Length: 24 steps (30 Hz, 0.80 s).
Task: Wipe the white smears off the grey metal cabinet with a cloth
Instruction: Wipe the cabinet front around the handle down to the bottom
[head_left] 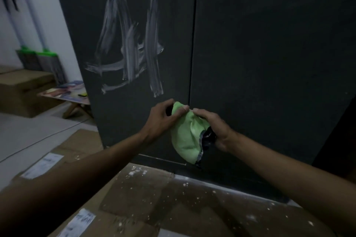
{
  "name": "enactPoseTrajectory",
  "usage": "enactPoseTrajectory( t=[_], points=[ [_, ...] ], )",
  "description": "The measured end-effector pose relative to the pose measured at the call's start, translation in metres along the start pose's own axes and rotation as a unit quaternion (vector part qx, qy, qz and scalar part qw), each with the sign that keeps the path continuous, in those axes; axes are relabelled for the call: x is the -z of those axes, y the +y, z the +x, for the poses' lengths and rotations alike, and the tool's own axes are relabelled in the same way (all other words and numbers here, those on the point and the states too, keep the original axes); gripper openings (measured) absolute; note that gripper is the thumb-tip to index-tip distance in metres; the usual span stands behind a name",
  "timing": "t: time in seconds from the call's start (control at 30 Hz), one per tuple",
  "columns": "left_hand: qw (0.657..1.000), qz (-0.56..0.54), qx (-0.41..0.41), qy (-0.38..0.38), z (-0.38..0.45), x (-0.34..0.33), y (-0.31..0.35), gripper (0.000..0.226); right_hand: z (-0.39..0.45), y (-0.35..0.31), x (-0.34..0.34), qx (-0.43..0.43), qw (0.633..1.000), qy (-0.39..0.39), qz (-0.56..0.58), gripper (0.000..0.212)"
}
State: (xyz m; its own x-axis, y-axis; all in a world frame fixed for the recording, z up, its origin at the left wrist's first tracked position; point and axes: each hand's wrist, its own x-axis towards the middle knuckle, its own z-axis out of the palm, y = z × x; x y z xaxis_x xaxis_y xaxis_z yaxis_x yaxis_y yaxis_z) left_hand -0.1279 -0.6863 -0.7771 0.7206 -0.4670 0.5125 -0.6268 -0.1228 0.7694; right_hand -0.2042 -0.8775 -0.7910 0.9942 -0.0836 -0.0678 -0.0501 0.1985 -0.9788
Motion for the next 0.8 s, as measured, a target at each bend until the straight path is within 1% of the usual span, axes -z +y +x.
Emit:
enactPoseTrajectory(
  t=[0.1, 0.17, 0.23, 0.3, 0.33, 0.37, 0.4, 0.47, 0.53, 0.6, 0.67, 0.7, 0.77, 0.8],
  points=[
    [0.999, 0.042, -0.001, 0.011, -0.006, 0.012, 0.006, 0.035, 0.011, 0.005, -0.003, -0.027, 0.999, -0.008, -0.023, 0.042],
    [0.995, 0.099, 0.012, 0.023, -0.006, 0.017, 0.007, 0.039, 0.014, 0.008, -0.006, -0.052, 0.998, -0.001, -0.034, 0.039],
    [0.983, 0.176, 0.051, 0.016, -0.004, 0.021, 0.005, 0.045, 0.018, 0.014, -0.011, -0.059, 0.998, 0.021, -0.032, 0.031],
    [0.972, 0.204, 0.115, -0.014, -0.002, 0.024, -0.001, 0.047, 0.021, 0.017, -0.016, -0.055, 0.995, 0.065, -0.045, 0.027],
    [0.971, 0.184, 0.147, -0.028, -0.002, 0.024, -0.004, 0.047, 0.022, 0.018, -0.019, -0.056, 0.993, 0.091, -0.048, 0.028],
    [0.974, 0.138, 0.175, -0.042, -0.001, 0.023, -0.007, 0.046, 0.023, 0.017, -0.020, -0.058, 0.991, 0.113, -0.041, 0.030],
    [0.975, 0.074, 0.203, -0.056, 0.000, 0.023, -0.008, 0.043, 0.025, 0.016, -0.019, -0.062, 0.989, 0.129, -0.032, 0.031],
    [0.962, -0.045, 0.254, -0.091, 0.007, 0.022, -0.007, 0.040, 0.026, 0.011, -0.015, -0.071, 0.984, 0.157, -0.035, 0.032],
    [0.944, -0.098, 0.290, -0.125, 0.013, 0.022, -0.002, 0.038, 0.027, 0.008, -0.010, -0.066, 0.979, 0.183, -0.066, 0.032],
    [0.932, -0.122, 0.314, -0.133, 0.009, 0.021, 0.001, 0.044, 0.027, 0.006, -0.008, -0.069, 0.968, 0.201, -0.133, 0.031],
    [0.930, -0.134, 0.324, -0.112, 0.002, 0.020, 0.000, 0.049, 0.026, 0.008, -0.011, -0.106, 0.952, 0.193, -0.214, 0.036],
    [0.930, -0.139, 0.330, -0.087, -0.001, 0.021, 0.001, 0.050, 0.024, 0.009, -0.014, -0.132, 0.943, 0.179, -0.246, 0.038],
    [0.926, -0.170, 0.337, -0.023, -0.003, 0.029, 0.003, 0.049, 0.017, 0.007, -0.020, -0.198, 0.934, 0.131, -0.268, 0.040],
    [0.924, -0.184, 0.336, 0.004, -0.002, 0.034, 0.004, 0.049, 0.014, 0.006, -0.021, -0.232, 0.932, 0.104, -0.259, 0.049]
  ],
)
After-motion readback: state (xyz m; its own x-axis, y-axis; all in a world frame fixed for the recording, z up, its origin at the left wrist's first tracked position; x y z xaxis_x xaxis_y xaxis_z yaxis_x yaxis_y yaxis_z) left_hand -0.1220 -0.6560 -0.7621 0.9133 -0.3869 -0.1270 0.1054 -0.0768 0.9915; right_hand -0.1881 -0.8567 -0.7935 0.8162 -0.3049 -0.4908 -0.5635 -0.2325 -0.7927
